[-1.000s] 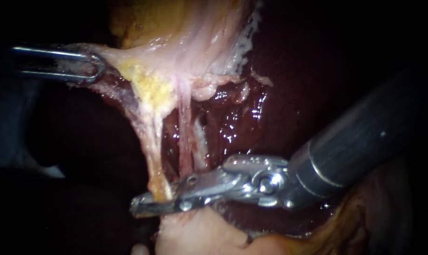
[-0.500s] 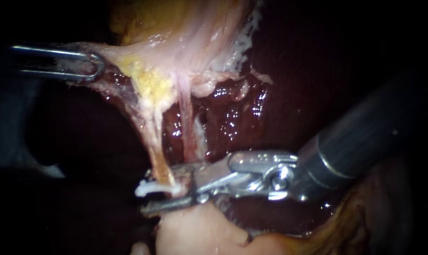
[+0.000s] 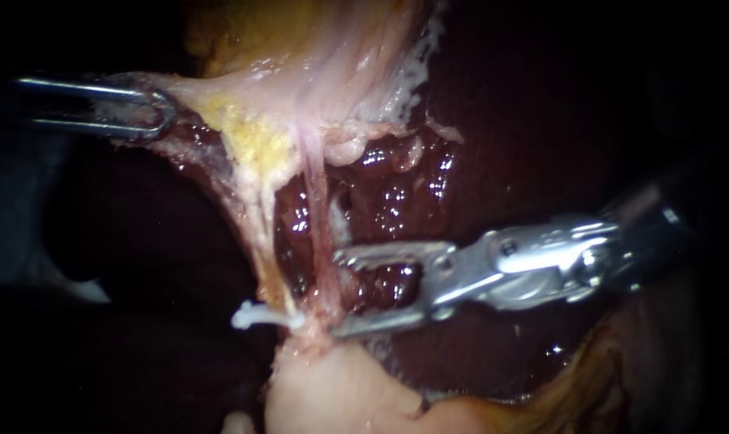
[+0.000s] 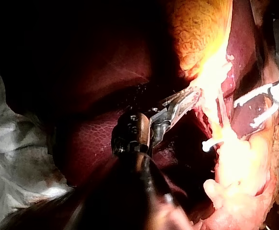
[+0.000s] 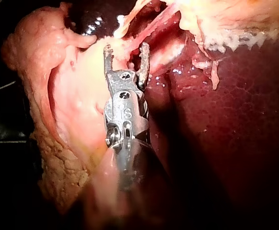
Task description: Going back first clip left tube
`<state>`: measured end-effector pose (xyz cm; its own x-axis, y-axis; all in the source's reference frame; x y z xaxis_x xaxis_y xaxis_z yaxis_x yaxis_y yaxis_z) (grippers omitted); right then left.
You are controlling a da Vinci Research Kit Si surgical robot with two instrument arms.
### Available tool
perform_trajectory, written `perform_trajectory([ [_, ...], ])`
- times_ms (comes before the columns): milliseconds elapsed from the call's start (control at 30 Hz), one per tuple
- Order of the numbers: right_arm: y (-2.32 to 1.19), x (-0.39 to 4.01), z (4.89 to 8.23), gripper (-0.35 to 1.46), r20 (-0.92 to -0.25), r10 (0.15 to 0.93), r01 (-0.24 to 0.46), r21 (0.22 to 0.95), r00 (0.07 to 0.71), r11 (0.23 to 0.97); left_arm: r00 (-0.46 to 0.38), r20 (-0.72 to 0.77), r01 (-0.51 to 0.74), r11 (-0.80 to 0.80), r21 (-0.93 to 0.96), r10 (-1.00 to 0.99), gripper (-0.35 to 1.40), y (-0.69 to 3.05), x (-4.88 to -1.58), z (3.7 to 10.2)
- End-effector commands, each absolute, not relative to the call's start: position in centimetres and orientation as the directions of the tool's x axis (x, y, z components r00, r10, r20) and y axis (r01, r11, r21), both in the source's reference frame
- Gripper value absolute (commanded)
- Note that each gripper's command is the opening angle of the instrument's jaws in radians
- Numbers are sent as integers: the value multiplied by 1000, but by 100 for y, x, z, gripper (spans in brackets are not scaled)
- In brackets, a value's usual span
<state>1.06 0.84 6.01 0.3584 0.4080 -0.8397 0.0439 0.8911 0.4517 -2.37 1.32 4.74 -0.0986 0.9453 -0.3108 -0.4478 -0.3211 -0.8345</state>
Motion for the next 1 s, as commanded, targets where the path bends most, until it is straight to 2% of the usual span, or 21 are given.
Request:
perform_trajectory([
  [33,88,96,597,50,-841,405,41,448,359,893,-99,-311,-448,-321,-835,945,-35,132,-237,474],
  [333,111,51,582,50,-854,373,37,413,363,910,-99,-311,-448,-321,-835,945,-35,133,-237,475],
  [633,118,34,585,50,-856,368,42,410,364,911,-98,-312,-449,-322,-834,945,-35,132,-240,477],
  [1000,117,34,585,50,-856,367,46,410,363,911,-100,-323,-444,-333,-832,941,-35,123,-278,512],
])
